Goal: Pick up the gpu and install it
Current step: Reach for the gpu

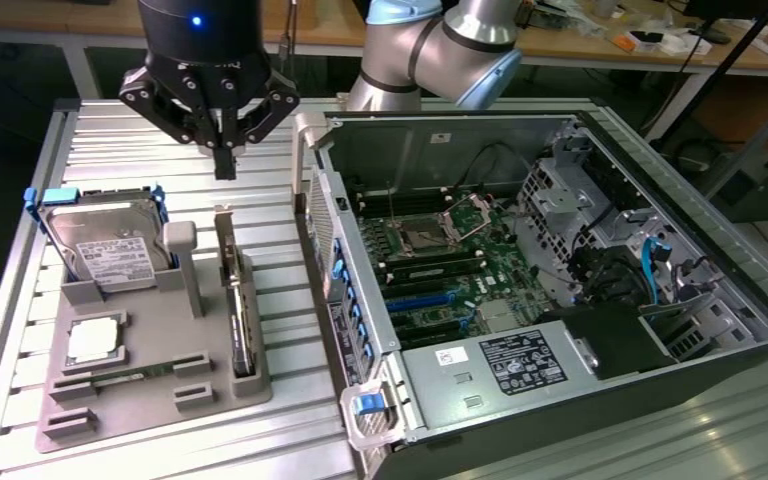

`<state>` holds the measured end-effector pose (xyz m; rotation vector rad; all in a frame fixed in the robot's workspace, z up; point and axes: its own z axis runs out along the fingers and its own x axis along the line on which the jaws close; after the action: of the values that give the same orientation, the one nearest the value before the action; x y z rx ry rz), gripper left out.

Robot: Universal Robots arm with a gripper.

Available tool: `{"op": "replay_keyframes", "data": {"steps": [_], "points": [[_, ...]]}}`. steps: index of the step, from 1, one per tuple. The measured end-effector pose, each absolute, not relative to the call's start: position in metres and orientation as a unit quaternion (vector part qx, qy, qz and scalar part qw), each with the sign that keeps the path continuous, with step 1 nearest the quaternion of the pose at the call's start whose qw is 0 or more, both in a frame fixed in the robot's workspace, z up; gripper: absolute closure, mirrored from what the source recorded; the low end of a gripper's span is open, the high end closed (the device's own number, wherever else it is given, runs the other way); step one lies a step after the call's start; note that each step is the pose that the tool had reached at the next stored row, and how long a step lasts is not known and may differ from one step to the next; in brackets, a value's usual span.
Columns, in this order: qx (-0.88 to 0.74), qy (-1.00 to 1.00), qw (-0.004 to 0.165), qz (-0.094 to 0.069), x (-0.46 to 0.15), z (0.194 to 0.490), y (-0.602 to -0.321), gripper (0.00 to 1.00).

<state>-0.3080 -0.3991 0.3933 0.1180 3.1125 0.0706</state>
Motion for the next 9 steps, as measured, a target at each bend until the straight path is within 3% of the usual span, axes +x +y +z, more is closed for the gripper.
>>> {"op": "replay_keyframes", "data": {"steps": [9], "points": [[0.038,0.999,0.013,0.023,-0.3116,0.3933,-0.3997,0.89]]}}
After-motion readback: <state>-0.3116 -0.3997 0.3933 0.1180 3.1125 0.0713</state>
